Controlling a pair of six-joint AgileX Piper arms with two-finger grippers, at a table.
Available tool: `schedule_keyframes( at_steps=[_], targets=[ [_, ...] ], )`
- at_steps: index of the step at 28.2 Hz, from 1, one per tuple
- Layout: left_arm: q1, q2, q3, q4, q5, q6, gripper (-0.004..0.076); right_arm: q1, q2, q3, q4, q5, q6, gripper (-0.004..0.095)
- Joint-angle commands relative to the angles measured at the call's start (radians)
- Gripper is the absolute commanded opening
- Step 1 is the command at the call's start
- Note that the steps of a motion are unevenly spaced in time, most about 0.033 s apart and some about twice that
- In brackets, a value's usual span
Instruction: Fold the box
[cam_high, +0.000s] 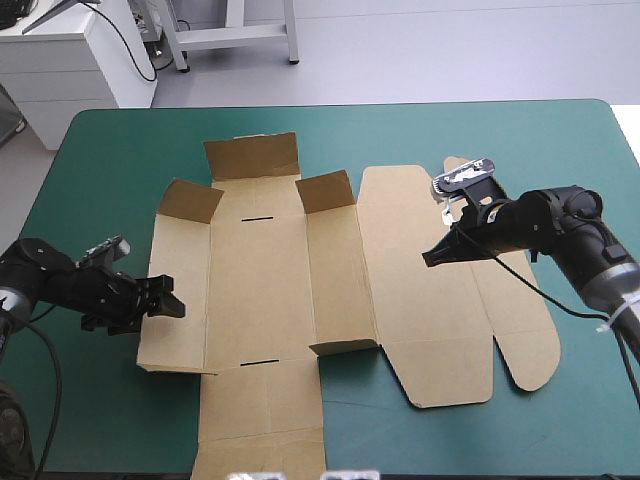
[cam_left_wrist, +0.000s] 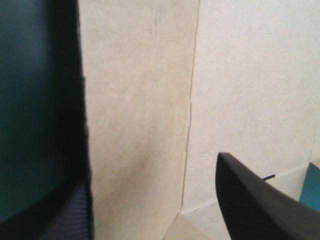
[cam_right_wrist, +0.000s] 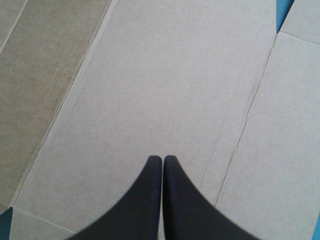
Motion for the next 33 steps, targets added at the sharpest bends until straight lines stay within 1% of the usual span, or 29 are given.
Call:
schedule_keyframes(
  at_steps=[1,5,6,7,8,10,11,12,13,15,17,20,22,27,28,32,33],
  targets=[
    [-0.039,0.042,-0.019,-0.067,0.026,0.001,0.0459,-0.008,-0.036,-0.022,0.01,-0.039,-0.012,-0.0021],
    [-0.047,0.094,-0.019,-0.08,0.056,0.003,0.0459,-0.008,-0.036,-0.022,0.01,-0.039,-0.012,-0.0021],
    [-0.047,0.099,-0.019,-0.09,0.063,0.003,0.0451,-0.008,-0.036,-0.022,0.01,-0.039,-0.012,-0.0021],
    [-0.047,0.099,-0.019,-0.103,0.065,0.011,0.0427,-0.008,-0.036,-0.022,0.01,-0.039,-0.012,-0.0021],
    [-0.047,0.099,-0.019,-0.117,0.065,0.018,0.0381,-0.008,-0.036,-0.022,0.01,-0.039,-0.015,-0.0021],
    [-0.047,0.099,-0.021,-0.141,0.069,0.018,0.0244,-0.008,-0.036,-0.022,0.01,-0.039,-0.018,-0.0021],
    [-0.047,0.099,-0.021,-0.153,0.08,0.015,0.0162,-0.008,-0.036,-0.022,0.01,-0.039,-0.018,-0.0021],
    [-0.047,0.099,-0.023,-0.17,0.091,0.008,0.0026,-0.008,-0.036,-0.022,0.01,-0.039,-0.018,-0.0021],
    [-0.044,0.099,-0.023,-0.191,0.112,0.014,-0.0002,-0.008,-0.036,-0.022,0.01,-0.039,-0.018,-0.0021],
    [-0.042,0.099,-0.023,-0.204,0.151,0.014,-0.0005,-0.008,-0.036,-0.022,0.01,-0.039,-0.018,-0.0021],
    [-0.042,0.099,-0.023,-0.193,0.153,-0.012,-0.0008,-0.008,-0.036,-0.022,0.012,-0.041,-0.018,-0.0021],
    [-0.042,0.099,-0.027,-0.197,0.153,-0.01,-0.0008,-0.008,-0.036,-0.022,0.012,-0.039,-0.018,-0.0021],
    [-0.042,0.099,-0.06,-0.15,0.153,-0.008,-0.0008,-0.008,-0.036,-0.022,0.012,-0.041,-0.018,-0.0021],
    [-0.087,0.099,-0.249,0.034,0.153,-0.021,-0.0008,-0.008,-0.036,-0.022,0.009,-0.042,-0.02,-0.0021],
    [-0.136,0.099,-0.333,0.114,0.153,-0.021,-0.0008,-0.008,-0.036,-0.022,0.009,-0.042,-0.02,-0.0021],
    [-0.28,0.108,-0.523,0.371,0.153,-0.034,-0.0008,-0.008,-0.036,-0.022,0.009,-0.042,-0.02,-0.0021],
    [-0.372,0.12,-0.597,0.527,0.148,-0.034,-0.0008,-0.008,-0.036,-0.022,0.009,-0.043,-0.02,-0.0021]
  ],
)
